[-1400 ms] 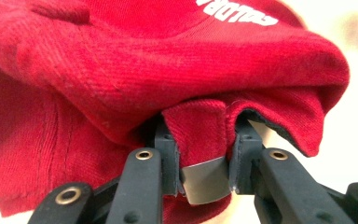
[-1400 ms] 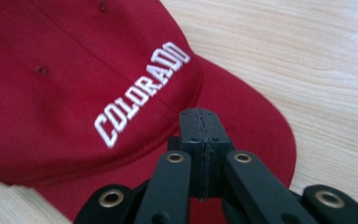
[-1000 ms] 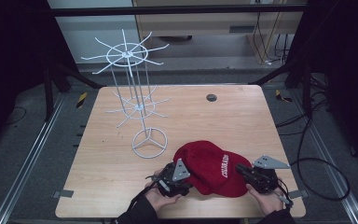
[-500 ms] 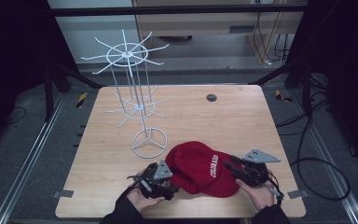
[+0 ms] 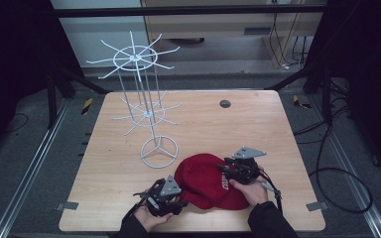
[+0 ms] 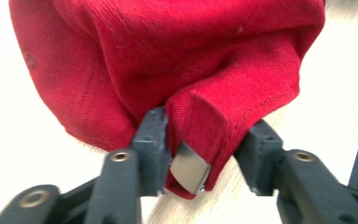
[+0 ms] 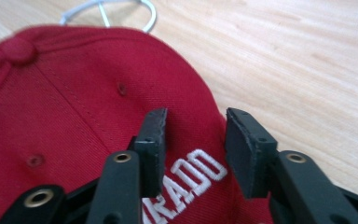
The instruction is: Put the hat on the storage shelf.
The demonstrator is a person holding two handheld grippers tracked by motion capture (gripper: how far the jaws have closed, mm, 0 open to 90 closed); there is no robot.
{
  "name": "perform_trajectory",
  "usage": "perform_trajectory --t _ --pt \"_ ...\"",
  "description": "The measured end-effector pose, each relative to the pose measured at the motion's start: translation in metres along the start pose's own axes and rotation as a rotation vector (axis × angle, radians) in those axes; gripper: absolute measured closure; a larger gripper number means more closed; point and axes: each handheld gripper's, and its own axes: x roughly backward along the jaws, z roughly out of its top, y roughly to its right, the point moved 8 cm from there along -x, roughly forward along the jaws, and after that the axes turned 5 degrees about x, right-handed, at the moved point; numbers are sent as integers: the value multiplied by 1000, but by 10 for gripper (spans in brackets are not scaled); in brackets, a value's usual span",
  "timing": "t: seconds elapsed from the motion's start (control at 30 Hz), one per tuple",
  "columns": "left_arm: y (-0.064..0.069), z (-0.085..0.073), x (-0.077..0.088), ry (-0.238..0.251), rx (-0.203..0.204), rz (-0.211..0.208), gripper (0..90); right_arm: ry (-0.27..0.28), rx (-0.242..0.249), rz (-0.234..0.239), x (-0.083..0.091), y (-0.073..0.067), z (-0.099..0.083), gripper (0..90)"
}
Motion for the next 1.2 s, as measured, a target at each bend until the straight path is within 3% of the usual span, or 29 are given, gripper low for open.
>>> perform_trajectory --t 0.2,0.33,0.4,0.5,0.63,0.73,0.9,1.03,1.2 --pt "-4 3 -7 6 12 15 748 -40 16 -11 1 2 -2 878" --pt "-9 16 -17 12 -10 43 778 -54 35 -48 9 9 -3 900" --pt "-12 26 -24 31 -9 49 778 -46 13 -78 18 18 -6 900" --pt "-13 37 -34 47 -5 41 715 -33 -32 -114 37 31 -15 900" --pt "-10 40 -35 37 -4 36 469 -40 -52 -164 56 46 -33 900" --pt "-14 33 -21 32 9 39 404 -35 -89 -190 67 56 -42 898" --pt "-36 19 11 68 86 71 395 -9 -76 -205 71 58 -41 847" --pt "-52 11 38 113 136 108 394 72 -60 -194 81 51 -21 756" --pt "-69 -2 69 161 175 160 394 123 6 -168 89 36 14 624"
